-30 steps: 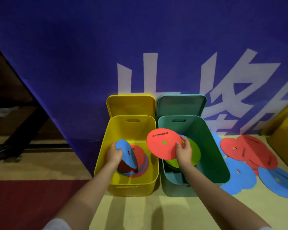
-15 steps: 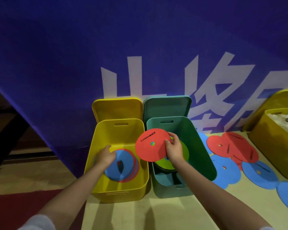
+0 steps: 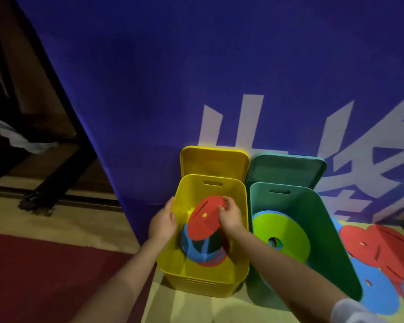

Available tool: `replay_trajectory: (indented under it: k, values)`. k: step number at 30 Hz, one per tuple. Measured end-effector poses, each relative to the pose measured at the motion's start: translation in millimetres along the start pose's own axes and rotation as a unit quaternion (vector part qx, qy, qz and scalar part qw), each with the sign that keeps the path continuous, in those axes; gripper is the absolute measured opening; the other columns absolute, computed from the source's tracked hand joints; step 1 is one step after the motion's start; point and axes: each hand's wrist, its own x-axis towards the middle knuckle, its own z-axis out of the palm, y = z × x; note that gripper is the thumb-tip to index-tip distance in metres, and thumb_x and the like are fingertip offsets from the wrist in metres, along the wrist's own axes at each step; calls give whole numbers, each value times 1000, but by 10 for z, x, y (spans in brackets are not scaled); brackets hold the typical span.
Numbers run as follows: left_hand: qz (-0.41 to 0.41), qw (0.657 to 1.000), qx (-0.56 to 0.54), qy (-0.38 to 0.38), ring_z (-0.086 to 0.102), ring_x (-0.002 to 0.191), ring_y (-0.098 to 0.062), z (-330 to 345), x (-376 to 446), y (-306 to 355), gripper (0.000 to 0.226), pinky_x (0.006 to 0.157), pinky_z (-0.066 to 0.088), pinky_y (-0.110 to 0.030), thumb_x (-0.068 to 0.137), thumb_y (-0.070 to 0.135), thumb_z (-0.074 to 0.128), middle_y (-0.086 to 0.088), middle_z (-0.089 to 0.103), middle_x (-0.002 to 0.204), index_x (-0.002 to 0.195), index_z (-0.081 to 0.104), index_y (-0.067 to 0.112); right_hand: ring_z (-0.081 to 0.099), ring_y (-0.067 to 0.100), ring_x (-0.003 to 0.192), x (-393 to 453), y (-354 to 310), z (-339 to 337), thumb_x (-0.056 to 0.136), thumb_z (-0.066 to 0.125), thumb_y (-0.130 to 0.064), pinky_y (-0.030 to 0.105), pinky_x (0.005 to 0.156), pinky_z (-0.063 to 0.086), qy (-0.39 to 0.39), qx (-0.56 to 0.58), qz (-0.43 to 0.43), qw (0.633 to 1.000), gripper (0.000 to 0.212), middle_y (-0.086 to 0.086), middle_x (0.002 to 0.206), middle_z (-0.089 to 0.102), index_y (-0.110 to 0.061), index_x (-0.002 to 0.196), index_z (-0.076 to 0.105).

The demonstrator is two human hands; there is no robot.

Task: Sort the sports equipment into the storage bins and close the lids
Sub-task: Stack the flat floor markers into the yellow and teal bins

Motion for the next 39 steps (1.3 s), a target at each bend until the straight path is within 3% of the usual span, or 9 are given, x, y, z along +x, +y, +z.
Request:
replay_trajectory:
  k: [6,11,17,21,24,26,30,34,39]
  values:
    - [-6,999,-42,30,60,105,-31,37,49,-79,46,77,48,-39,99,22,41,-8,62,124,144,37,26,55,38,113,76,443,452,93,48,-4,37,93,40,12,-49,113,992,34,24,120,59,1,127,47]
    - [-11,998,-49,46,60,105,-29,92,74,-94,43,78,47,-39,99,23,40,-8,63,121,143,39,25,51,34,118,132,846,627,86,60,-27,35,97,44,-62,-215,250,942,45,17,126,51,-11,127,49]
    - [-11,997,-55,51,59,107,-29,100,73,-57,43,83,48,-40,98,20,43,-10,61,121,140,43,22,34,34,130,180,694,661,88,54,-27,39,104,35,-97,-299,185,931,58,16,137,38,-12,141,36]
    - [37,995,-1,87,56,103,-33,17,14,51,40,85,47,-43,92,21,44,-13,58,116,131,53,14,51,35,121,166,369,527,91,53,-23,35,98,39,-106,-189,99,971,52,23,130,53,-6,139,40]
    - [122,984,84,104,57,98,-33,-31,-67,173,49,79,50,-43,85,33,35,-9,60,110,123,60,13,59,25,89,9,14,160,92,53,-14,34,83,46,-98,-48,23,994,40,12,99,62,-7,131,48]
    - [145,981,79,104,58,99,-34,0,-125,359,47,80,50,-44,83,31,38,-10,61,111,120,62,13,57,16,76,-128,-139,-233,93,51,-9,35,72,49,-65,40,-19,997,35,6,84,58,-7,128,51]
    - [177,981,-50,69,58,104,-32,241,-356,1064,33,88,47,-42,89,18,52,-12,60,113,121,60,13,57,-6,59,-502,-172,-1170,94,44,-1,14,54,45,43,167,-45,984,30,0,82,60,-14,118,55]
    - [235,954,-185,-27,60,94,-19,696,-824,2023,34,85,49,-34,87,20,48,-4,58,110,119,60,14,58,5,62,-869,235,-2142,95,44,-3,18,56,45,181,221,-20,958,27,1,81,60,-12,117,55]
    - [271,925,-234,-127,58,87,-13,1367,-1541,3017,35,81,46,-26,88,0,51,1,59,105,117,61,16,60,7,66,-1313,1093,-3252,96,43,-6,18,55,47,303,180,47,935,24,3,84,60,-14,115,54]
